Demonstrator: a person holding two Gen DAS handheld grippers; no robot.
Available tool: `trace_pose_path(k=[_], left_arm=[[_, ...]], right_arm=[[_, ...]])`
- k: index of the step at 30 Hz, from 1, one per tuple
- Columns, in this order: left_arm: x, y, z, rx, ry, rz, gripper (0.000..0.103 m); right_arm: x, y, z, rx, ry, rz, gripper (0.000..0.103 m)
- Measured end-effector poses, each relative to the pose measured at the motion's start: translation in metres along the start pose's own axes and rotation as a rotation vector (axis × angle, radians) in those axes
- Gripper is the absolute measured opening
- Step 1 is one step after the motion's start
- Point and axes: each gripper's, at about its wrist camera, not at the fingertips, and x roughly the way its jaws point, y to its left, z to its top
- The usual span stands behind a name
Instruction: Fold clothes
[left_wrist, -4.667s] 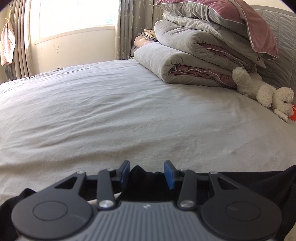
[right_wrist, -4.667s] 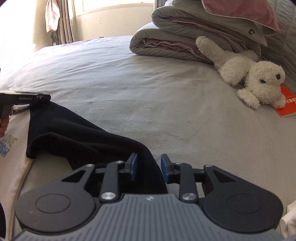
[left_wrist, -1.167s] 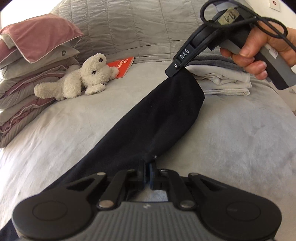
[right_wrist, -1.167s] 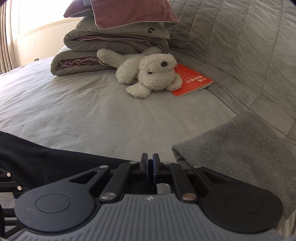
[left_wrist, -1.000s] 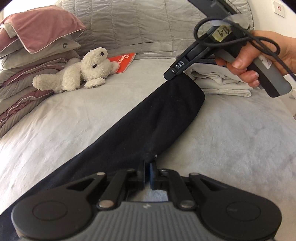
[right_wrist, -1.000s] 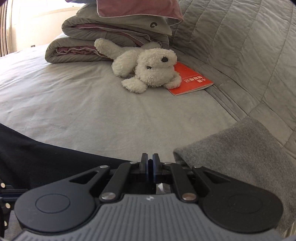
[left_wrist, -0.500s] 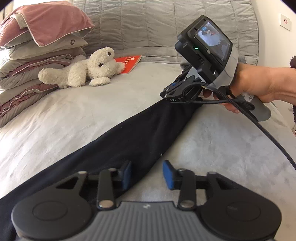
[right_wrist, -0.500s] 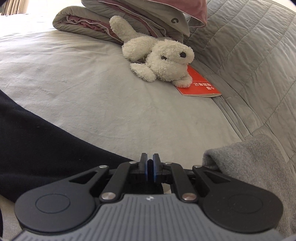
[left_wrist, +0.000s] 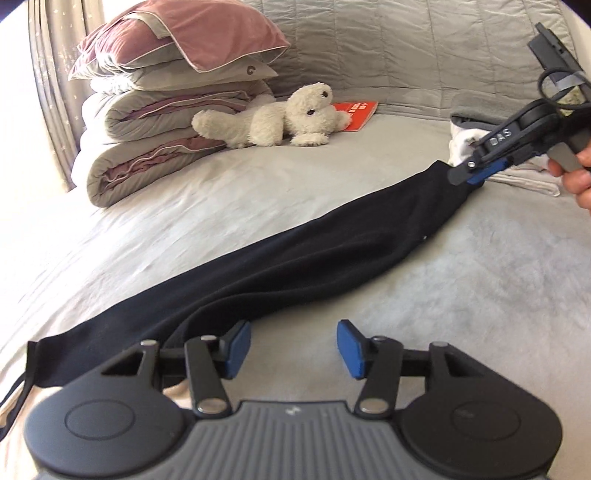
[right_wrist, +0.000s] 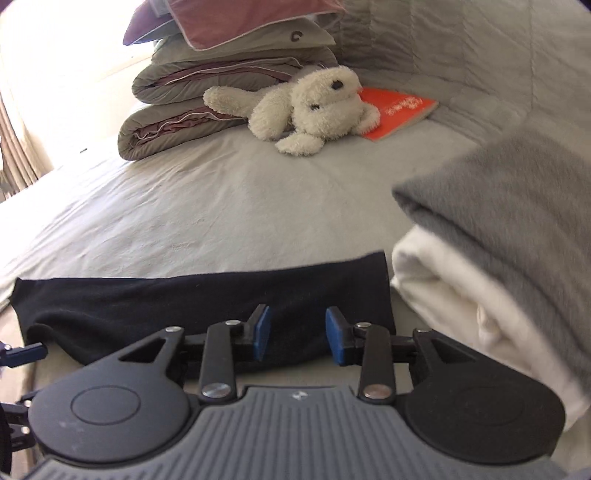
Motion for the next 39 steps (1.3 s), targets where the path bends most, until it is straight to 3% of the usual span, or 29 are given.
trace_pose_path(k=[7,13,17,21,29,35,36,38,39], left_arm=[[-0.014,0.007,-0.003,-0.021,-0.071,0.117,0.053],[-0.012,0.017,0.003,-0.009,-0.083,0.141,0.053],[-0.004,0.042,0.020,-0.093,-0.065,0.005,0.053],[0.029,0.048,0.051,-0.182,-0.009,-0.148,0.052],[0.113,-0.001,0.105,-0.027,0.074,-0.268,0.052],[0.153,-0.024,0.122,-0.012,0.125,-0.340,0.052],[0.157,-0.027,0.124,-0.016,0.132,-0.353,0.050],[0.160,-0.031,0.128,-0.030,0.144,-0.392,0.036],[0.161,-0.034,0.130,-0.034,0.146,-0.412,0.018]], right_arm=[[0.001,-0.028,-0.023,0.246,-0.023,0.065,0.036],[0.014,-0.023,-0.018,0.260,-0.093,0.001,0.034],[0.014,-0.024,-0.016,0.265,-0.104,-0.008,0.034],[0.016,-0.029,-0.021,0.283,-0.141,-0.012,0.032],[0.021,-0.031,-0.026,0.296,-0.212,-0.059,0.018],[0.024,-0.027,-0.023,0.224,-0.224,-0.089,0.012],[0.024,-0.026,-0.023,0.201,-0.223,-0.097,0.011],[0.025,-0.022,-0.021,0.152,-0.222,-0.114,0.010],[0.025,-0.020,-0.021,0.126,-0.224,-0.124,0.010]])
